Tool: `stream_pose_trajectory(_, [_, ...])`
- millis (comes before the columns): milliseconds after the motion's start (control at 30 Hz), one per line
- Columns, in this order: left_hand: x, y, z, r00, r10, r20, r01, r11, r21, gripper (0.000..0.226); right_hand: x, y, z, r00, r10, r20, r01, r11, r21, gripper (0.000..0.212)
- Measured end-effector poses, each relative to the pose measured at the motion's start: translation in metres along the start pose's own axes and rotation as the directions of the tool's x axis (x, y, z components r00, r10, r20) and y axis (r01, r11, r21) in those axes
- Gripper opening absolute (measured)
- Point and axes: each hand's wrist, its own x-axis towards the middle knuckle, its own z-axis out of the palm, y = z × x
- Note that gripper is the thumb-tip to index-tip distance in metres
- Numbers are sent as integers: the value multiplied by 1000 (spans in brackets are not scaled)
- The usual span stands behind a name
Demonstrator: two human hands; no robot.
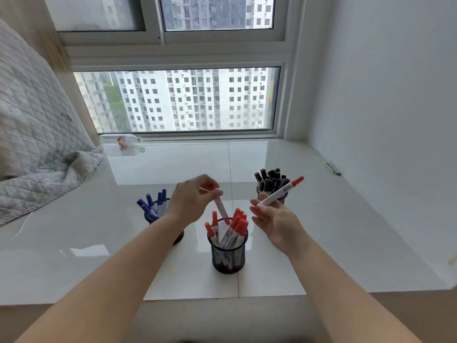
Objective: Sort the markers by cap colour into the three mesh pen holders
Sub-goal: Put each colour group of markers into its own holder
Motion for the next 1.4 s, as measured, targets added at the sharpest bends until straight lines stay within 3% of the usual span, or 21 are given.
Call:
stream_pose_trajectory(100, [-6,-7,-4,980,-177,-96,133,927,-352,6,1,4,6,998,-62,-1,60,974,-218,16])
stream_pose_trajectory(200, [-15,-14,-2,912,-387,-138,211,730,-650,5,2,5,13,990,-138,-41,117,938,-325,11])
stream_pose_trajectory(267, [-19,-19,-1,866,-492,-95,251,590,-768,5,2,5,16,975,-209,-72,160,891,-424,18])
stream_pose_trajectory(400, [-29,-22,0,817,-561,132,320,251,-913,9,0,6,16,942,-326,-75,206,743,-637,19])
stream_pose_trajectory(567, [-40,-20,3,810,-468,353,246,-275,-929,10,-6,10,29,926,-376,-5,270,675,-686,14])
stream_pose_trajectory(633, [-43,-17,5,811,-449,374,200,-388,-900,13,-6,12,31,913,-408,-14,295,684,-668,16])
stream_pose_trajectory(700, [-45,-14,9,811,-439,386,192,-423,-885,15,-7,13,31,904,-427,-14,317,692,-648,25])
stream_pose_trajectory(800, [-45,-10,14,820,-413,395,244,-371,-896,16,-8,13,34,915,-403,15,329,724,-607,25])
stream_pose_trajectory(900, [-43,-9,16,837,-424,346,284,-204,-937,14,-6,14,34,925,-381,13,295,694,-657,9])
stream_pose_trajectory(967, [-44,-10,17,846,-459,273,306,-3,-952,11,-6,14,34,929,-368,29,287,670,-685,13])
stream_pose_trajectory(1033, [-46,-10,19,859,-485,162,324,270,-907,7,-8,14,33,931,-358,74,301,636,-711,14])
stream_pose_trajectory(1100, [-49,-11,20,888,-458,37,311,539,-782,3,-11,17,33,934,-336,123,315,609,-728,11])
stream_pose_trajectory(1167, [-51,-13,21,914,-403,-57,281,726,-628,3,-14,20,31,926,-347,152,335,563,-755,10])
stream_pose_trajectory(1233, [-53,-16,20,921,-372,-118,262,813,-520,9,-16,22,30,900,-401,169,370,498,-784,11])
stream_pose_trajectory(1400, [-57,-14,19,953,-274,-133,209,907,-366,23,-14,31,22,832,-512,213,431,357,-829,27])
